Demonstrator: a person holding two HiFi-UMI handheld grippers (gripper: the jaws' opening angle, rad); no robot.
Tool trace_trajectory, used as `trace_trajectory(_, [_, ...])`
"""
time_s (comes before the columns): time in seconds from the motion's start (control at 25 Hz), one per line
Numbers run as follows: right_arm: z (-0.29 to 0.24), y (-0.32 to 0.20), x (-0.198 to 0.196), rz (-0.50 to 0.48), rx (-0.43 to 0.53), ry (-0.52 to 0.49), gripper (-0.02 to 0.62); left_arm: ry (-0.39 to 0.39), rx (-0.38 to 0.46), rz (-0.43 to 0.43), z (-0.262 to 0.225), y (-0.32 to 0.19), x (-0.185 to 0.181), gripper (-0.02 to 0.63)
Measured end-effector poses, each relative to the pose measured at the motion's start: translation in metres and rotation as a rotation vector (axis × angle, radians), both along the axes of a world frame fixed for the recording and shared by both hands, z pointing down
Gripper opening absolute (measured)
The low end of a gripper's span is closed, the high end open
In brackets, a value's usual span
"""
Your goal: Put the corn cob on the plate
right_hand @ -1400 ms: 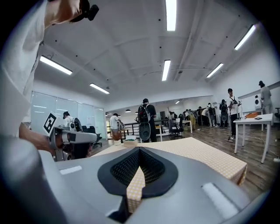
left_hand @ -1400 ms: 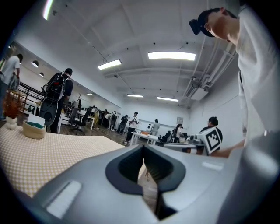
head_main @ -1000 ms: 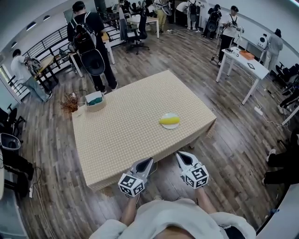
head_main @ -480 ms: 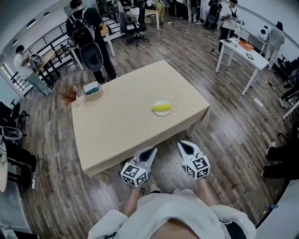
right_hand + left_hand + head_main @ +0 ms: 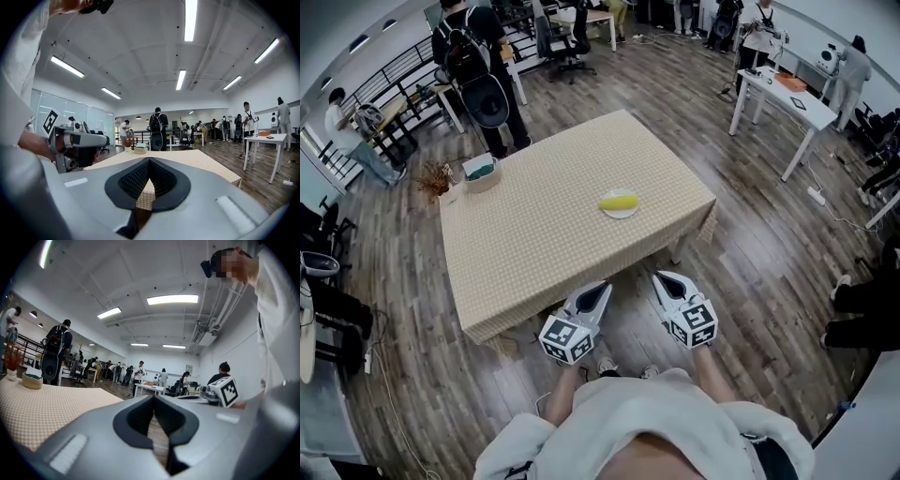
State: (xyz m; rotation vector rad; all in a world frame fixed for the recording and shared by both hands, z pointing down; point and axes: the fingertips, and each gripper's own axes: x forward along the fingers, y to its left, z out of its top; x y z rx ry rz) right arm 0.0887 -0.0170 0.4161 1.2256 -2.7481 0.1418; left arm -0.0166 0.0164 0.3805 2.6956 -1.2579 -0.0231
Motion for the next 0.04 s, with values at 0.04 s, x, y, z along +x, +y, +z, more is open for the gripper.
trace_trajectory(0.04, [-0.0022,-0.0027,-0.0002,-0.001,0.006,0.000,-0.003,-0.001,0.010,-0.001,-0.0030,-0.0022,-0.0003,0.008])
